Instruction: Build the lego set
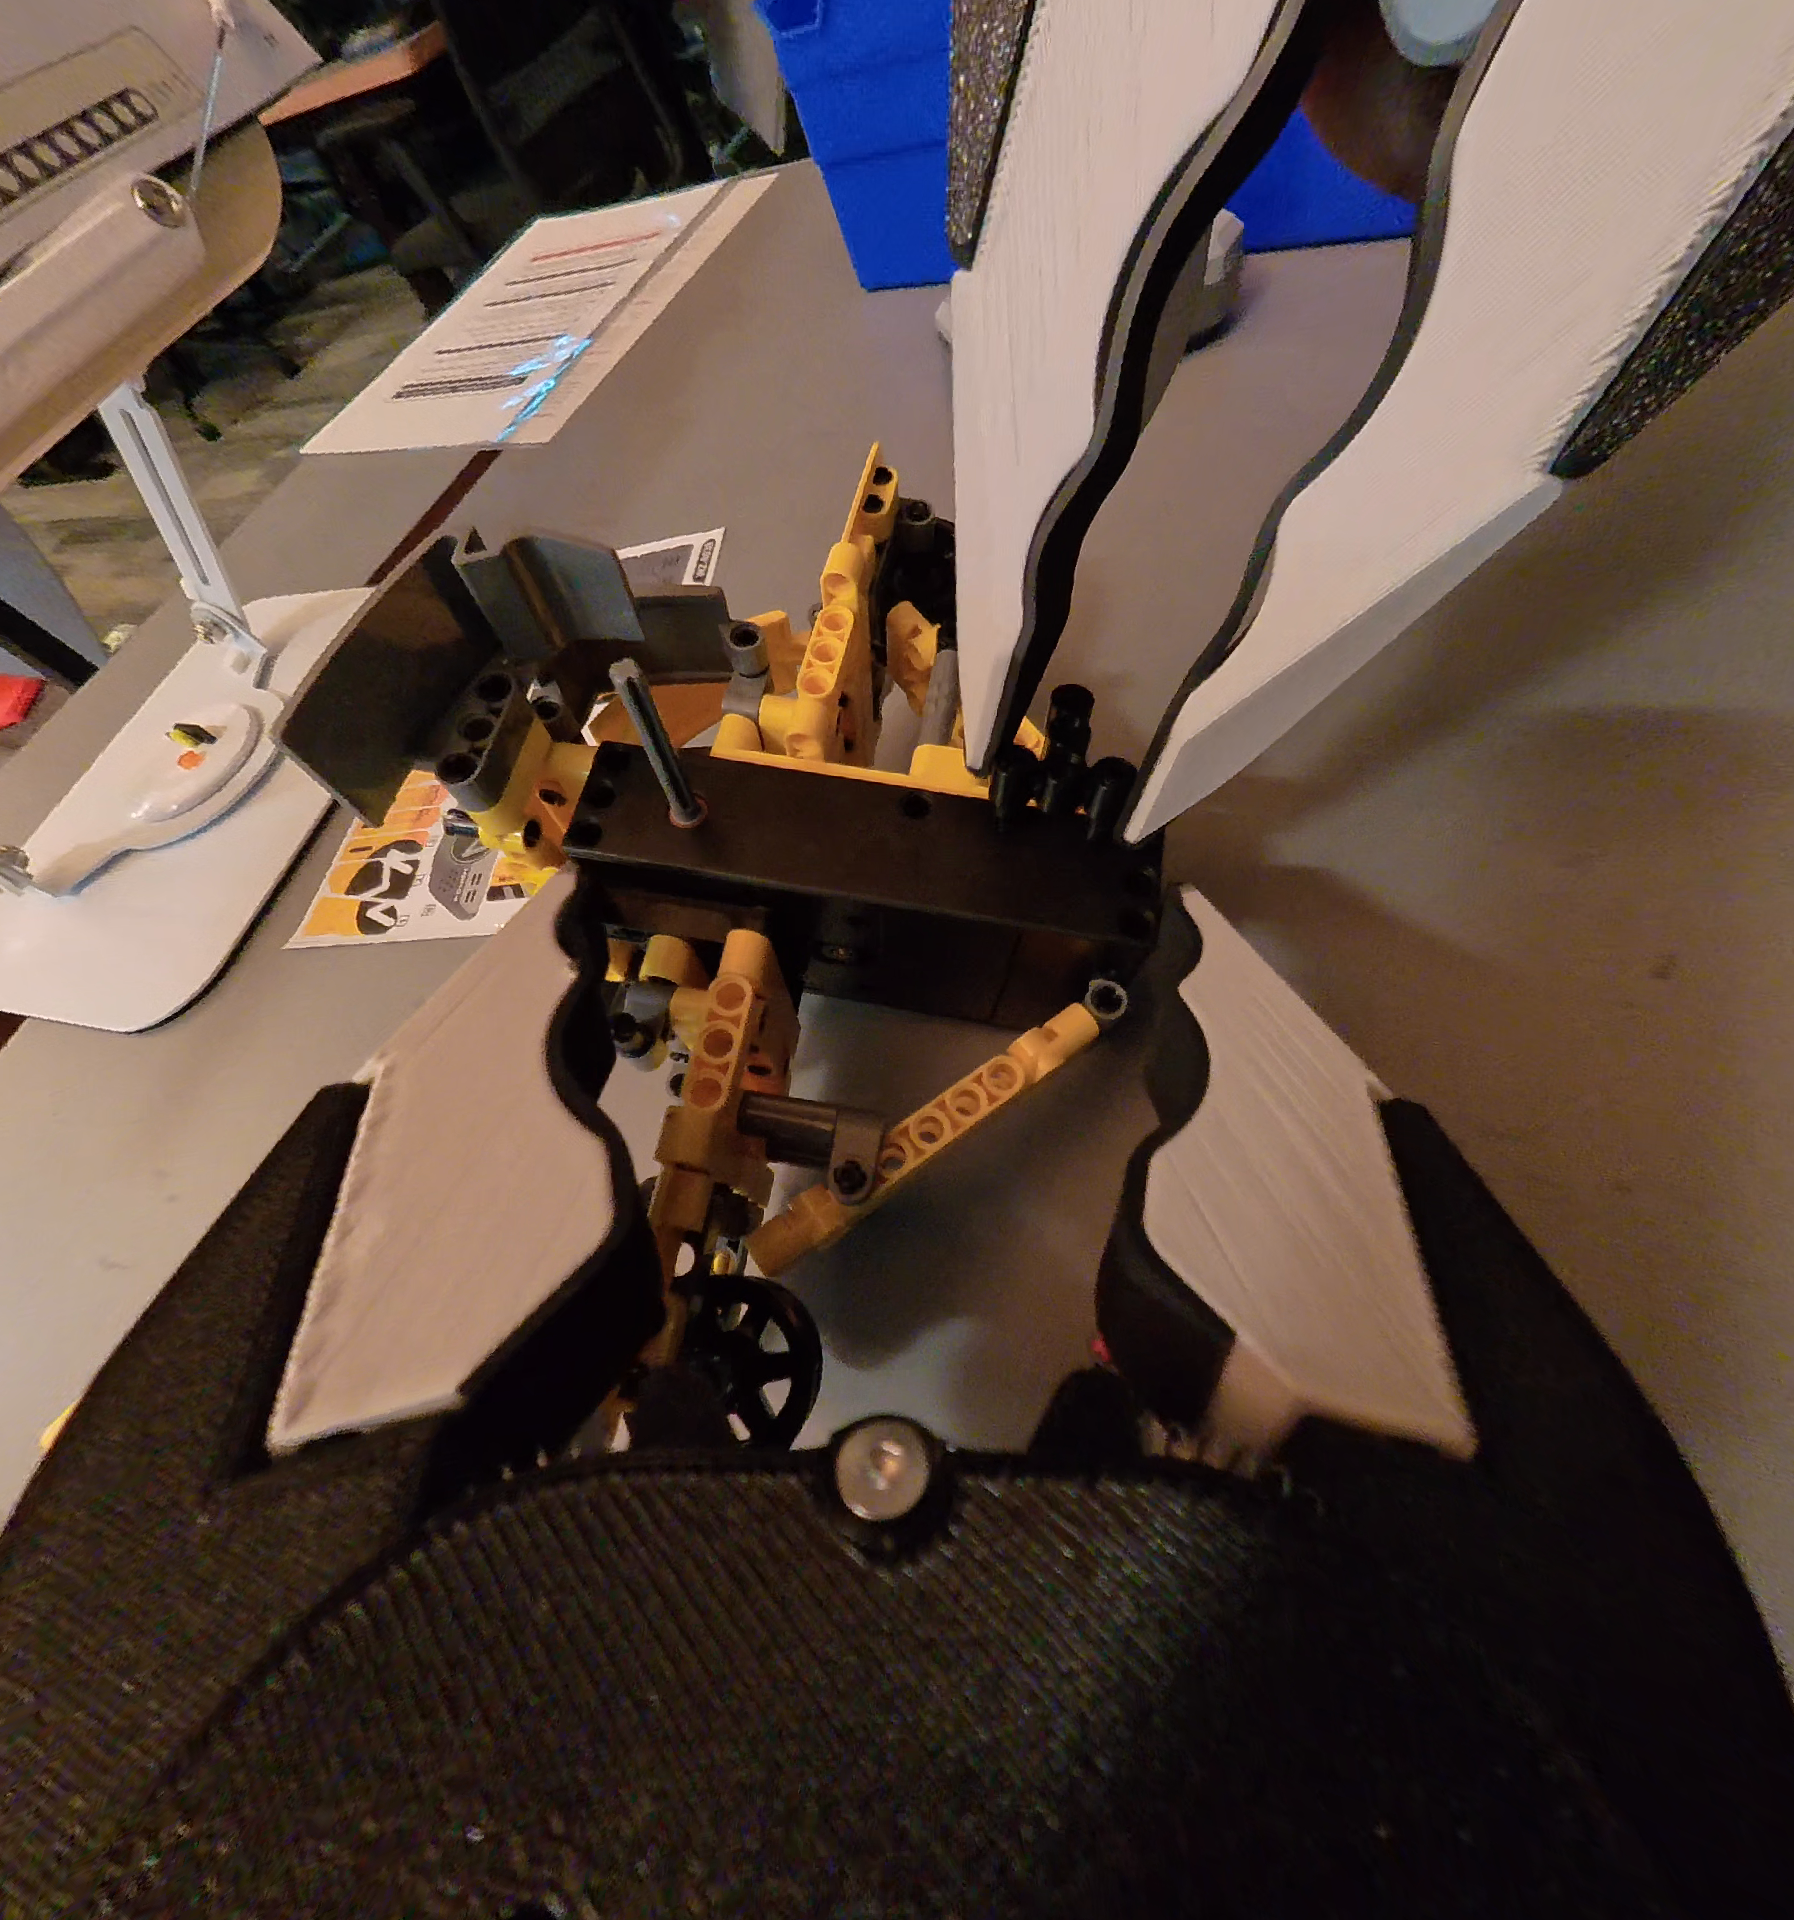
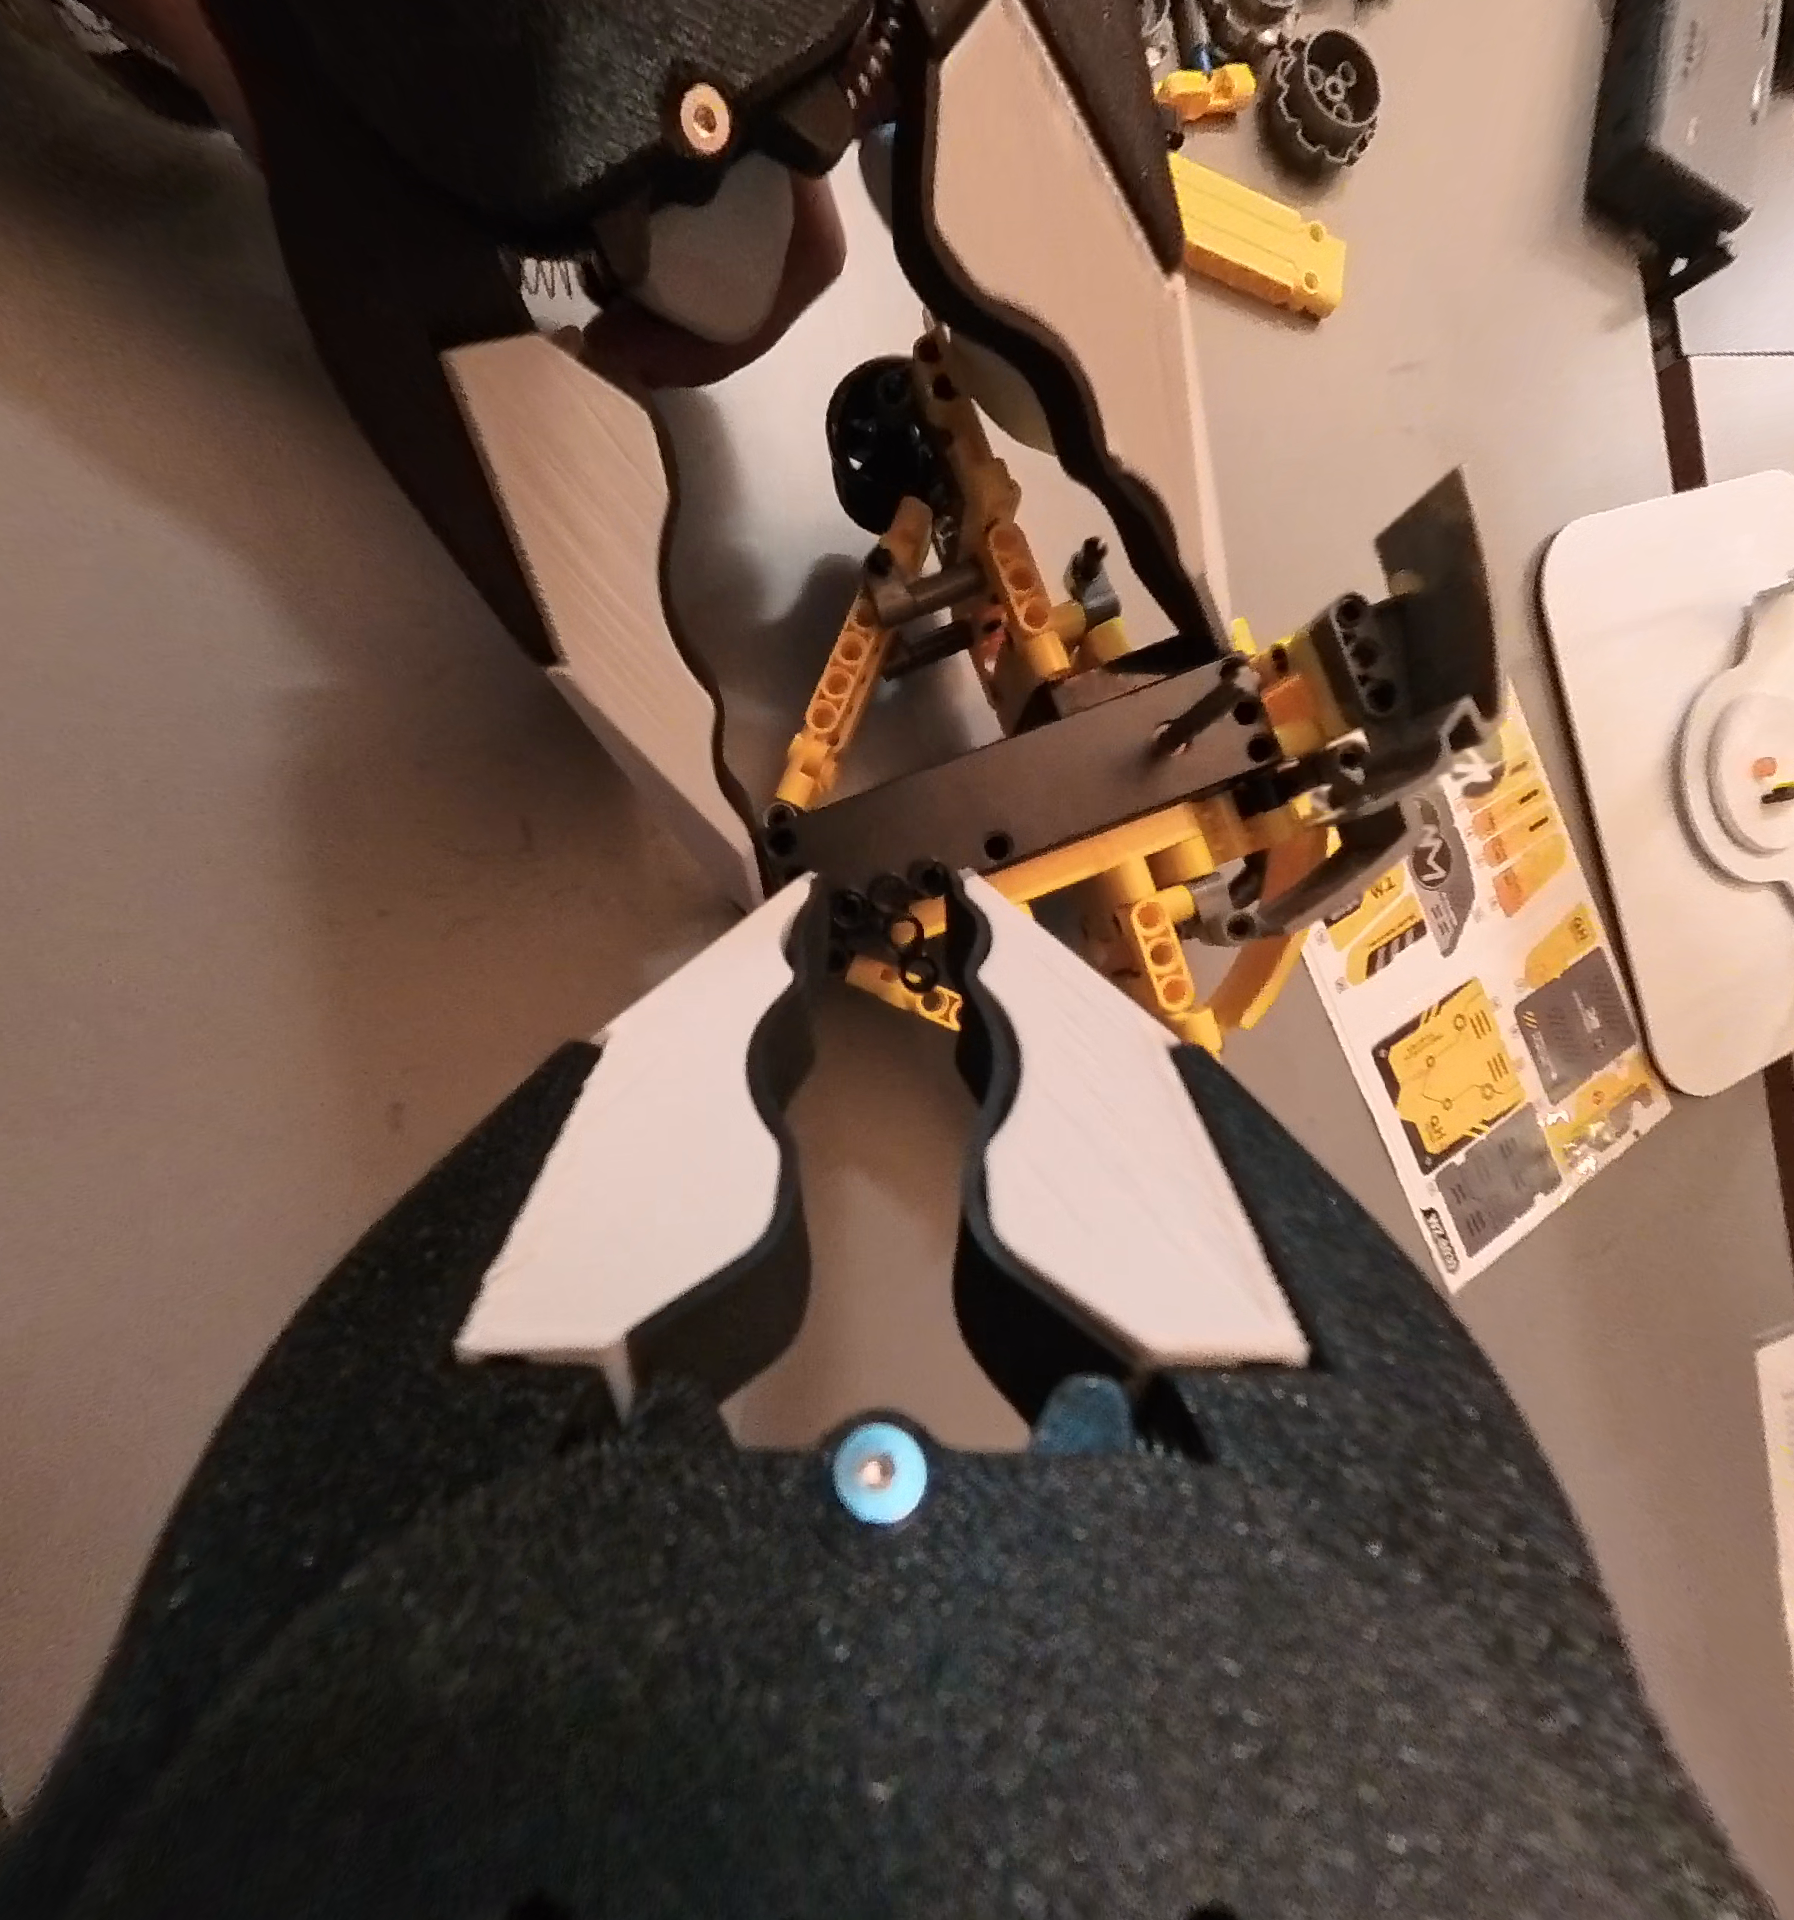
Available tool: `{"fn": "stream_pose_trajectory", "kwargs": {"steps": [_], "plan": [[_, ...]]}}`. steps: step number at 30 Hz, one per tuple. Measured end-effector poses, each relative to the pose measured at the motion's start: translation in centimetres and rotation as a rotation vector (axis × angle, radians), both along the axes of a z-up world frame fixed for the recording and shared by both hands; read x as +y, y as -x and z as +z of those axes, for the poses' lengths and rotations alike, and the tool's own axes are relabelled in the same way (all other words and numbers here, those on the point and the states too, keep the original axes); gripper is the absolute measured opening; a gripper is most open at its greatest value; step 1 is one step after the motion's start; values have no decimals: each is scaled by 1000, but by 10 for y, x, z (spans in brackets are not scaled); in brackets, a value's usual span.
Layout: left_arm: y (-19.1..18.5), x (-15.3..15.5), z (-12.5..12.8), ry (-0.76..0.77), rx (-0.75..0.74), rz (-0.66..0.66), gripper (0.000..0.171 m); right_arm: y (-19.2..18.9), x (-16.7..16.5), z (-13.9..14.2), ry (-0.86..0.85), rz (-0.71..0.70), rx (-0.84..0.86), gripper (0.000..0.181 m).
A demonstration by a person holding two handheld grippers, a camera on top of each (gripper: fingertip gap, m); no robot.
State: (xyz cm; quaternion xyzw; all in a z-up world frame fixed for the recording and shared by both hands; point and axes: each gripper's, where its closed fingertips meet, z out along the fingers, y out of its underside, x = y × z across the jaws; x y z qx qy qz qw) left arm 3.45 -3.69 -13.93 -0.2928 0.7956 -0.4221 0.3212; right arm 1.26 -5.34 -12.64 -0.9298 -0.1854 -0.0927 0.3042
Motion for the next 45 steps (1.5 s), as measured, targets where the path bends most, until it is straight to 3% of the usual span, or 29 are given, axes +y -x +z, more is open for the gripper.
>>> {"fn": "stream_pose_trajectory", "kwargs": {"steps": [14, 22, 29, 35, 45], "plan": [[1, 0, 0, -2, -2, 0, 98, -1, -1, -1, 107, -27, 42, 20], [1, 0, 0, -25, -6, 6, 97, 1, 2, -3, 145, 3, -75, 21], [0, -2, 0, -32, -16, 4, 98, -1, -1, -4, 113, 12, -48, 21], [0, -1, 0, -25, -14, 6, 98, -2, -2, -3, 8, 55, 144, 21], [-1, -2, 0, -13, -23, 9, 97, -3, -1, -2, -126, 72, 145, 21]]}}
